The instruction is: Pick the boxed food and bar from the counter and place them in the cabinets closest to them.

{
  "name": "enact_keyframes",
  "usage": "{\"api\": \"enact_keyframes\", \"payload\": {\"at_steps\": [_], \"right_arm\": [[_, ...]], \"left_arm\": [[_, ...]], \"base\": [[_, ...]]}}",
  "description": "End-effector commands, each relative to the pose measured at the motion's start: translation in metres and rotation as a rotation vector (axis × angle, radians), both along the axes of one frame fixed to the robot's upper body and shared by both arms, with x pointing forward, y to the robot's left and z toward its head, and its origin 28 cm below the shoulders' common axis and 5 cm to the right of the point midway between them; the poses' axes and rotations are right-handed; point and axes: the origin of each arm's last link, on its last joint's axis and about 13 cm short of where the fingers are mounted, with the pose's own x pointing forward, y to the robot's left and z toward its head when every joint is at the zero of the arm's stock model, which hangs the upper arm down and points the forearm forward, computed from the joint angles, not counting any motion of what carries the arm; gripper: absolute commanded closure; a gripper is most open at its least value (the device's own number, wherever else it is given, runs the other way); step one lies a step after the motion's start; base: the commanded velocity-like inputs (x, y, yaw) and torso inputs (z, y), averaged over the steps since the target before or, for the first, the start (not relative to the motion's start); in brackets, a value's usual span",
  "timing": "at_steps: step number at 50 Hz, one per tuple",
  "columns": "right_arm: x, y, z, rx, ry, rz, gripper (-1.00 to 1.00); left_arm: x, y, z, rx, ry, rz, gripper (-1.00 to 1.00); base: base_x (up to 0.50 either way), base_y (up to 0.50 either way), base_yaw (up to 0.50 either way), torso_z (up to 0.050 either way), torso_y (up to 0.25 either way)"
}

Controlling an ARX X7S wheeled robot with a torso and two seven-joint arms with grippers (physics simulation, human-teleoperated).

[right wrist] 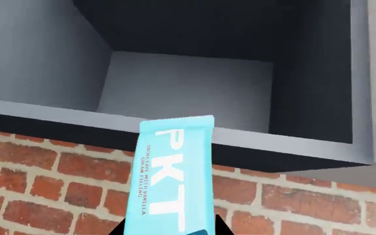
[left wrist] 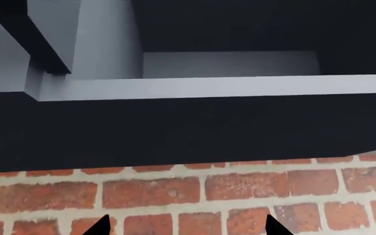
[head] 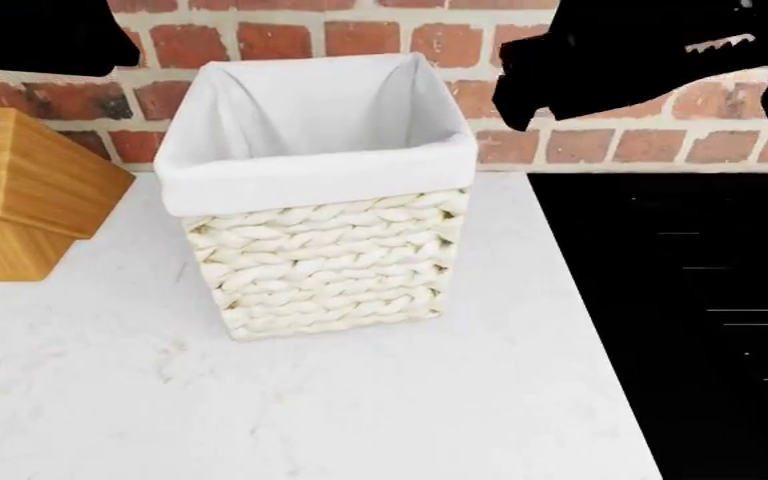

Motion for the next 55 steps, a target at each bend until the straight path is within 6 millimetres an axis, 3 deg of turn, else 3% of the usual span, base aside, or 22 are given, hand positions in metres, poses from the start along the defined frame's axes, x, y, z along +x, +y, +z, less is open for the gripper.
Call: {"api": "enact_keyframes", "payload": {"at_steps": [1, 14, 19, 22, 25, 35, 42, 55], "right_arm": [[-0.025, 0.004, 0.015, -0.006, -0.154, -0.012, 1.00], [-0.027, 0.008, 0.067, 0.090, -0.243, -0.018, 1.00], [-0.016, 0.006, 0.090, 0.162, -0.229, -0.028, 1.00], [0.010, 0.009, 0.129, 0.231, -0.134, -0.024, 1.00], [0.019, 0.011, 0.142, 0.252, -0.110, -0.022, 1.00], [0.039, 0.015, 0.161, 0.293, -0.009, -0.005, 1.00], [0.070, 0.022, 0.178, 0.261, 0.185, -0.099, 1.00], [0.113, 0.024, 0.197, 0.212, 0.330, -0.204, 1.00]], "left_arm": [[0.001, -0.001, 0.002, 0.002, -0.003, -0.004, -1.00], [0.001, -0.003, 0.006, -0.003, -0.011, -0.010, -1.00], [0.000, -0.003, 0.009, -0.006, -0.015, -0.009, -1.00], [0.001, -0.002, 0.011, -0.008, -0.016, -0.005, -1.00], [0.002, -0.001, 0.012, -0.012, -0.017, -0.004, -1.00], [0.002, -0.001, 0.012, -0.014, -0.016, 0.000, -1.00], [0.002, 0.001, 0.012, -0.019, -0.018, 0.003, -1.00], [0.002, 0.002, 0.011, -0.024, -0.021, 0.009, -1.00]], "base": [[0.00, 0.00, 0.00, 0.000, 0.000], [0.00, 0.00, 0.00, 0.000, 0.000], [0.00, 0.00, 0.00, 0.000, 0.000], [0.00, 0.00, 0.00, 0.000, 0.000], [0.00, 0.00, 0.00, 0.000, 0.000], [0.00, 0.00, 0.00, 0.000, 0.000], [0.00, 0.00, 0.00, 0.000, 0.000], [0.00, 0.00, 0.00, 0.000, 0.000]]}}
